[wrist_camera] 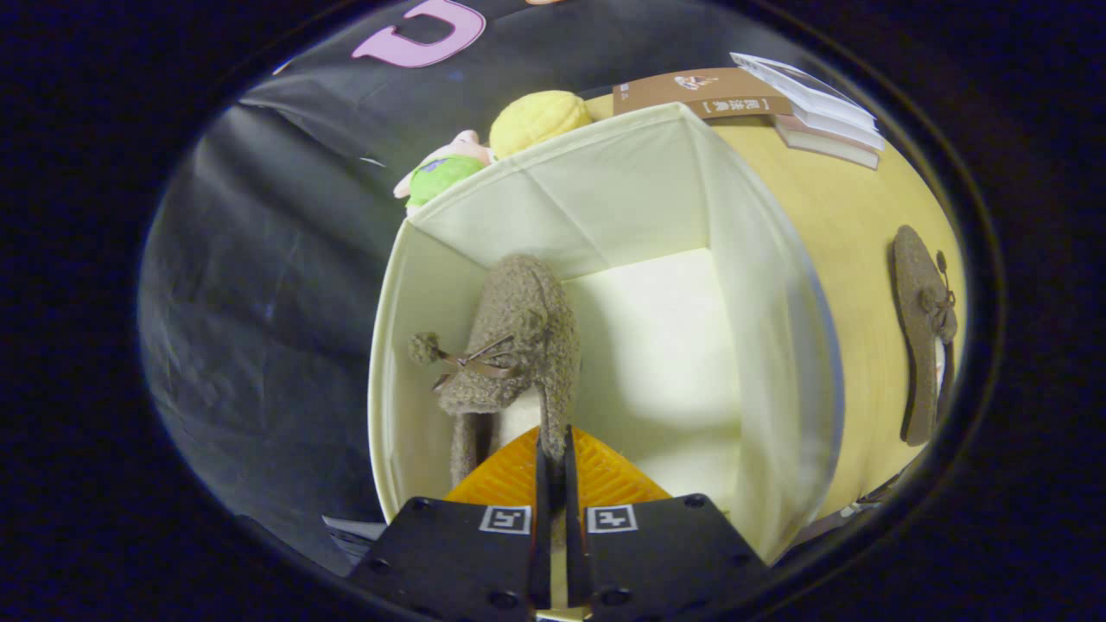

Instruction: Open the storage box then place both shoes into the box .Put the left shoe in first, then the right shoe, with the right side of both shoes facing outward in a uniform manner.

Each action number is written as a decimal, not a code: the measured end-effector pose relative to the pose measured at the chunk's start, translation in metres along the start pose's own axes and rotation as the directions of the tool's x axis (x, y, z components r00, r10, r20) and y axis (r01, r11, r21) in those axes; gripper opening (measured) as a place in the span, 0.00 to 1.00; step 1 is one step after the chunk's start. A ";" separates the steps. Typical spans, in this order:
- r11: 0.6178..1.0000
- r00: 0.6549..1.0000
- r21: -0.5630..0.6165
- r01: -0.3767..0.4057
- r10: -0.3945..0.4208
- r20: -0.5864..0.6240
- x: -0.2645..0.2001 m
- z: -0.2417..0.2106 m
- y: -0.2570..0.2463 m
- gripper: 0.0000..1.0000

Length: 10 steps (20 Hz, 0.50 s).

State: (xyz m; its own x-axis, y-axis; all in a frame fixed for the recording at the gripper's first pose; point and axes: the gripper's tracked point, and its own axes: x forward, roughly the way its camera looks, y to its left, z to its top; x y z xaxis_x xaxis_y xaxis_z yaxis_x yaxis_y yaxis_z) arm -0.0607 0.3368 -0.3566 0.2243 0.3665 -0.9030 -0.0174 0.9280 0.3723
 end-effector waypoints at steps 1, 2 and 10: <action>0.999 0.999 0.001 -0.034 0.034 0.004 -0.004 0.000 0.007 0.36; 0.997 0.997 0.005 -0.078 0.078 0.007 -0.007 0.003 0.017 0.47; 0.983 0.981 -0.035 -0.183 0.184 0.053 -0.044 0.019 0.029 1.00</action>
State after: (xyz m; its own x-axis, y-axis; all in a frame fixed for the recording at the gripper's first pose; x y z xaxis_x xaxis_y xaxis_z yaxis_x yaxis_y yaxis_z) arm -0.0528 0.3459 -0.3017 0.2681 0.5271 -0.8064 -0.0917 0.8472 0.5233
